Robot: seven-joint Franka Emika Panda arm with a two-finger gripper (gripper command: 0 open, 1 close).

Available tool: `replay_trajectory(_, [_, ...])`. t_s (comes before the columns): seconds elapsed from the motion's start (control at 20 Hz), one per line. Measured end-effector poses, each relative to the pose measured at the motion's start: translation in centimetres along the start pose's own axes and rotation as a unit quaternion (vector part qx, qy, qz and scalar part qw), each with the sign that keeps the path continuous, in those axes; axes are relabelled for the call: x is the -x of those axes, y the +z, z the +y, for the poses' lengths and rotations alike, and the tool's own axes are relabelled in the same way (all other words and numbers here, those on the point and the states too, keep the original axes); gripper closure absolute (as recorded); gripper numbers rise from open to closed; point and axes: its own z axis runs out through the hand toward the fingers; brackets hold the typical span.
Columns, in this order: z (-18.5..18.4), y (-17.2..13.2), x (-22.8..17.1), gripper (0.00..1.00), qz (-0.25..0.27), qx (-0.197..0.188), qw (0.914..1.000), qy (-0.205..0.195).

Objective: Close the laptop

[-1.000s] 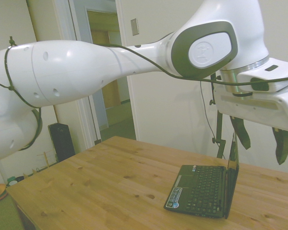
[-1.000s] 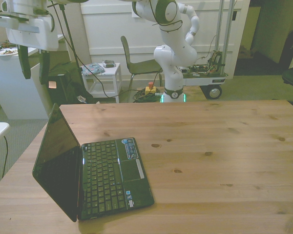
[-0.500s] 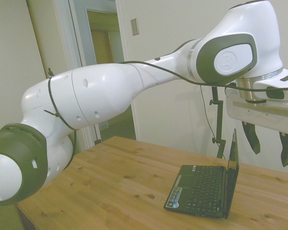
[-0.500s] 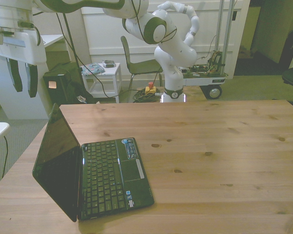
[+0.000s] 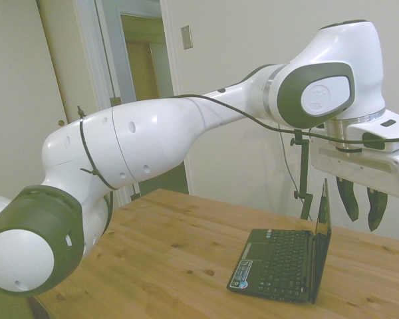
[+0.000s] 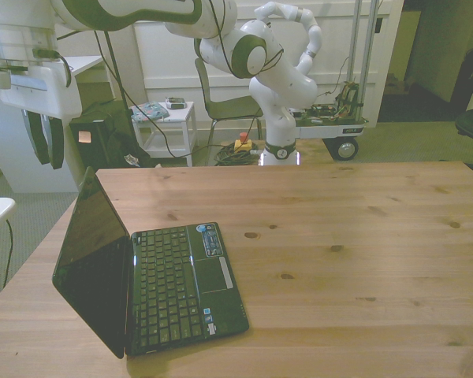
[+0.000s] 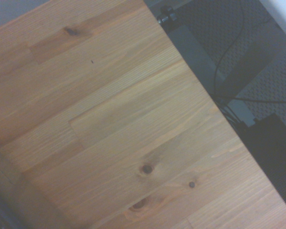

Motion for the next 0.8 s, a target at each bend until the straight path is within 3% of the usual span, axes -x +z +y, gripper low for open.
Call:
replay_trajectory(0.25, [-2.7,1.3,2.2,1.0,-0.011,0.003,0.9998,-0.014])
replay_trajectory(0.55, [-8.6,4.2,7.8,1.0,-0.022,0.006,0.9986,-0.047])
replay_trajectory(0.8, [-15.2,8.5,17.0,1.0,-0.039,0.017,0.9945,-0.095])
